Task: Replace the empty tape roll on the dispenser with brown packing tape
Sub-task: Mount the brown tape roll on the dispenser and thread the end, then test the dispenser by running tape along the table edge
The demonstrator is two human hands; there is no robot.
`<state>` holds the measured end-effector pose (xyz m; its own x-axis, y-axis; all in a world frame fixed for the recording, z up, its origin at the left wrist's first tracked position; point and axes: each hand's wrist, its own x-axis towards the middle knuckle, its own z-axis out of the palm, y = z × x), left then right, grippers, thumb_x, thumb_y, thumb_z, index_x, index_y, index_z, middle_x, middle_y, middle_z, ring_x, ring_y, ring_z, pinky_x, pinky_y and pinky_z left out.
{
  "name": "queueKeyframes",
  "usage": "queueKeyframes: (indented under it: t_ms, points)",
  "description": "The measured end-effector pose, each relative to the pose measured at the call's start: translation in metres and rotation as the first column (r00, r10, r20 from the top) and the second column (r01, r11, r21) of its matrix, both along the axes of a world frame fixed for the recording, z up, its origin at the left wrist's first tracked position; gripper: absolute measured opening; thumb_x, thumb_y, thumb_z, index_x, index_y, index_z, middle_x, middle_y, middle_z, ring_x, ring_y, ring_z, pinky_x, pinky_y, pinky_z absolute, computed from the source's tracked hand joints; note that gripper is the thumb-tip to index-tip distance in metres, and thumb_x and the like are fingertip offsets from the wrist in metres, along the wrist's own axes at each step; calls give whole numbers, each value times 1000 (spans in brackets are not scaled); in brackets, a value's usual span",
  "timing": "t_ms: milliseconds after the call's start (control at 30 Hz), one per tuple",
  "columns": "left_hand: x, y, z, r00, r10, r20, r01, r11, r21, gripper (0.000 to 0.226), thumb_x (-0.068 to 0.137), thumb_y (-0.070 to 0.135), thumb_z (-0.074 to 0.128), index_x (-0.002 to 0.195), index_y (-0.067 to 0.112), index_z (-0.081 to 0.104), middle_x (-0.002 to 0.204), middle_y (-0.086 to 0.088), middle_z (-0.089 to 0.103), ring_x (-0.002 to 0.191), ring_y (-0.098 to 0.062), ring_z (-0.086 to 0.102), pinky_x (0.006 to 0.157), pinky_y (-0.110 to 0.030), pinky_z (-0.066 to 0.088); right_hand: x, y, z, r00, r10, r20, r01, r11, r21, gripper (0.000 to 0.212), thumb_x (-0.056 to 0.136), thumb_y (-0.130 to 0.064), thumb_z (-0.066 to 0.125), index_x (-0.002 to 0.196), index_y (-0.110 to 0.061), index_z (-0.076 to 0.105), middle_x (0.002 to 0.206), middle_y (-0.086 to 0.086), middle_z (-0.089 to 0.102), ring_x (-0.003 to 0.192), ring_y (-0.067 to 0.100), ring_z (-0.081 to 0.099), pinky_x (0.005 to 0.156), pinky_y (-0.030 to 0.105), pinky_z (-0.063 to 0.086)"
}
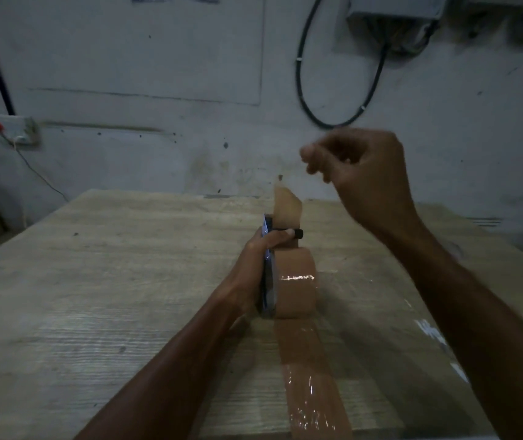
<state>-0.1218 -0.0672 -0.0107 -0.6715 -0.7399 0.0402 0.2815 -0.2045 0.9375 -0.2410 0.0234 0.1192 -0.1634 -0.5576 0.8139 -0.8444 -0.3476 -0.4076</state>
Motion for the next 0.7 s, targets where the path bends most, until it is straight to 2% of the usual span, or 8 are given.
queueKeyframes:
  t_ms: [67,133,233,300,433,567,633,700]
  points:
    - [-1,4,2,997,-6,-82,15,994,110,33,94,25,55,115,0,62,83,-14,73,69,-24,71,61,-30,58,11,19,-32,999,-36,0,36,995,-97,15,92,-24,66,82,-15,73,69,-7,67,58,5,57,60,15,46]
    - [-2,5,1,993,18,-118,3,984,178,35,96,28,53,114,0,66,86,-14,74,73,-26,71,64,-31,58,28,37,-76,992,-46,-119,33,994,-108,16,90,-20,64,79,-12,72,71,-5,66,62,7,54,63,17,44]
    - [-5,5,-1,988,132,-81,-114,974,197,47,96,36,58,123,-2,62,92,-17,70,73,-27,69,65,-34,58,46,45,-137,941,-48,-336,62,998,30,15,87,-19,59,86,-12,72,79,3,69,72,18,63,70,32,53]
    - [-7,4,-2,972,228,-61,-220,968,118,47,97,36,55,127,0,59,92,-15,70,74,-25,70,68,-36,59,48,38,-155,920,-150,-361,198,975,101,22,81,-18,64,99,-9,73,88,4,72,78,19,69,77,30,56]
    - [-4,5,0,973,222,-62,-224,974,-34,56,79,42,65,125,9,62,102,-9,74,84,-21,74,69,-30,58,43,11,-161,915,-276,-295,360,889,284,38,70,-17,75,105,-2,71,95,11,74,83,26,72,78,35,61]
    - [-3,9,2,975,212,-64,-217,974,-70,50,76,35,75,120,13,63,110,-12,73,91,-27,75,70,-33,59,32,-10,-153,948,-301,-106,314,815,486,40,95,-31,61,129,-11,59,128,3,63,114,19,61,100,30,47]
    - [-4,8,3,965,256,-49,-259,962,-85,58,71,38,78,122,16,61,117,-11,70,93,-25,75,72,-38,62,30,-12,-145,952,-302,54,235,830,506,33,98,-35,56,125,-16,59,120,-5,61,105,7,58,92,18,44]
    - [-3,7,4,951,309,-27,-309,936,-170,59,70,47,75,119,17,64,118,-7,70,97,-22,74,79,-44,61,28,-10,-139,940,-267,214,152,886,438,19,96,-35,60,105,-18,63,97,-9,63,81,-2,57,72,7,43]
